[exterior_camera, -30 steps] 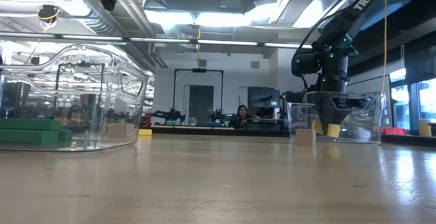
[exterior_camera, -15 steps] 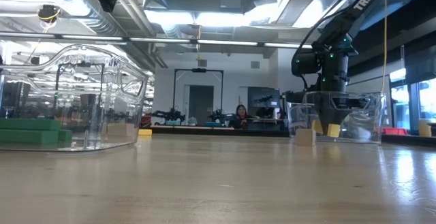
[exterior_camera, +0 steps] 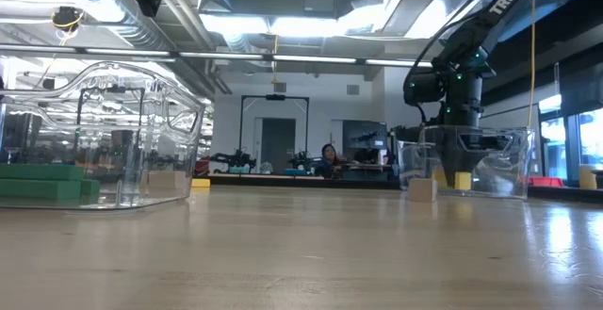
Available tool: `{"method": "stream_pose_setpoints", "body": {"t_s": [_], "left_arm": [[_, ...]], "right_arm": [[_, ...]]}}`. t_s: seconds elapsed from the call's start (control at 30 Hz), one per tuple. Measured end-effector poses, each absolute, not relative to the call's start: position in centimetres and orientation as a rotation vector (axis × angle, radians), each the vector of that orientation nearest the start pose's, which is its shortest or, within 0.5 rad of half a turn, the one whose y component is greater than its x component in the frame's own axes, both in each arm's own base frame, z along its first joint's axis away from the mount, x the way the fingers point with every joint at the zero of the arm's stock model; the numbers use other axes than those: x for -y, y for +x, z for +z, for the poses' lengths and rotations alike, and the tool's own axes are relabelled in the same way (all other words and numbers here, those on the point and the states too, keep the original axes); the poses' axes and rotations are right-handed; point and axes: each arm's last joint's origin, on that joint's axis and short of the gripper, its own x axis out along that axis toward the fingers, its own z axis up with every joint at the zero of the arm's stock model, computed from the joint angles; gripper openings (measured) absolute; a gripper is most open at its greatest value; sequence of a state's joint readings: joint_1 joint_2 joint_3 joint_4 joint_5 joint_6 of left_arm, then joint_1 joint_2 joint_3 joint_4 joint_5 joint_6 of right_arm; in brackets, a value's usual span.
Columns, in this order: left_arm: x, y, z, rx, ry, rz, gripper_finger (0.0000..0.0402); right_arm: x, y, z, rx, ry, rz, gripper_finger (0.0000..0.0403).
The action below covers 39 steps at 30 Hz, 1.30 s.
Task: Sort & place blocks by color
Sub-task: Put the right yellow block into the top right transparent bin, then put the top yellow block into the top right transparent bin
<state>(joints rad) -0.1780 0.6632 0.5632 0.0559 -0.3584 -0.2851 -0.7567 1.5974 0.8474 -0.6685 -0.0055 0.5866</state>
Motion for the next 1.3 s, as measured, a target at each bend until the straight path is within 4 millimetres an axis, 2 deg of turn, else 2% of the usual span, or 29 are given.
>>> {"method": "stream_pose_setpoints", "body": {"t_s": [0.37, 0.5, 0.6, 0.8, 0.9, 1.03, 1.13, 1.3], "left_arm": [[1.8, 15.6, 29.7, -0.017, -0.272, 0.185, 0.0214], [1.8, 15.6, 29.7, -0.017, -0.272, 0.185, 0.0214], [1.8, 15.6, 29.7, -0.016, -0.272, 0.185, 0.0214], [1.8, 15.6, 29.7, -0.016, -0.273, 0.185, 0.0214], [1.8, 15.6, 29.7, -0.016, -0.273, 0.185, 0.0214], [1.8, 15.6, 29.8, -0.003, -0.276, 0.183, 0.0214], [1.8, 15.6, 30.0, 0.010, -0.280, 0.182, 0.0214], [1.8, 15.6, 30.4, 0.050, -0.291, 0.176, 0.0214]], "right_arm": [[18.0, 19.0, 14.9, -1.153, 1.009, -1.037, 0.0242], [17.9, 19.0, 15.2, -1.155, 0.985, -1.010, 0.0267], [18.0, 19.1, 17.1, -1.134, 0.925, -0.965, 0.0266], [17.2, 18.0, 23.4, -1.049, 0.745, -0.944, 0.0264], [15.6, 17.0, 26.4, -0.960, 0.705, -0.890, 0.0264], [12.1, 16.4, 29.6, -0.728, 0.699, -0.700, 0.0264], [9.0, 16.4, 31.5, -0.518, 0.678, -0.530, 0.0264], [4.6, 16.4, 33.4, -0.187, 0.600, -0.222, 0.0264]]}}
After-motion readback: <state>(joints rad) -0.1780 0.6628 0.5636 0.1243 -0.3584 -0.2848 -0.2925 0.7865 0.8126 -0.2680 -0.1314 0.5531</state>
